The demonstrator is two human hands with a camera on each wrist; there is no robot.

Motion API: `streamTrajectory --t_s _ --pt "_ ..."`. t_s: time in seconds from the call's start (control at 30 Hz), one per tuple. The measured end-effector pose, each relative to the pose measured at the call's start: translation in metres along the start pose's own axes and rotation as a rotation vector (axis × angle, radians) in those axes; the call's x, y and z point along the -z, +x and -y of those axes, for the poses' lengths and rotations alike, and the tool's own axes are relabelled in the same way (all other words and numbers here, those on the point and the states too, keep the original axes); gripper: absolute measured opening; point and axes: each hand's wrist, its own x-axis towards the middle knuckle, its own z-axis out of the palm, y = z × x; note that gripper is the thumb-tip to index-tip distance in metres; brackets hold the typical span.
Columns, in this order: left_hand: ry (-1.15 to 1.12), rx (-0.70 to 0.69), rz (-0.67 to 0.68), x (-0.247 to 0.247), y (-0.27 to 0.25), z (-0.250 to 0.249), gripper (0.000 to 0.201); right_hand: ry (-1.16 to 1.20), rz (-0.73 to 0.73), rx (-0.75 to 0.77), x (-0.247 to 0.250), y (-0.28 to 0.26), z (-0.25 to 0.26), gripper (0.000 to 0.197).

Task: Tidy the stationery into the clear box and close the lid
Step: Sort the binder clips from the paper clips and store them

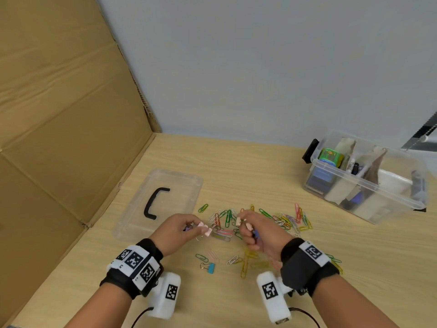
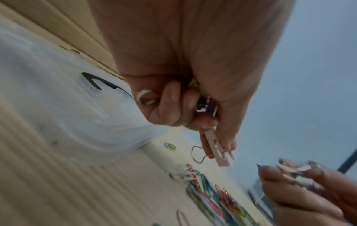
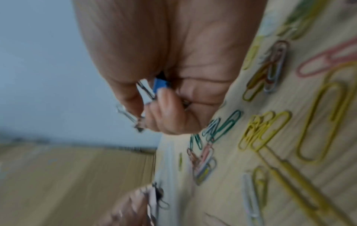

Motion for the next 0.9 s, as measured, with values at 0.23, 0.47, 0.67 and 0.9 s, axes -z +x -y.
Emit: streamTrajectory --t_s 0.23,0.47,0.67,0.9 --pt "-0.079 0.016 -0.028 0.008 0.005 -0.001 0.014 0.377 0.017 0.090 0.004 0.003 0.004 0.034" --pt "0.010 0.040 -0.032 0.009 0.003 0.010 0.017 -0.834 -0.160 0.172 -0.014 -0.003 -0.007 0.033" --pt "-0.001 0.034 -0.053 0.009 0.004 0.016 0.016 -1.575 0.147 0.244 -0.043 -0.015 -0.025 0.033" --pt "-0.015 0.026 -0.035 0.007 0.008 0.016 0.017 -1.581 0.116 0.222 -0.058 -0.007 -0.034 0.028"
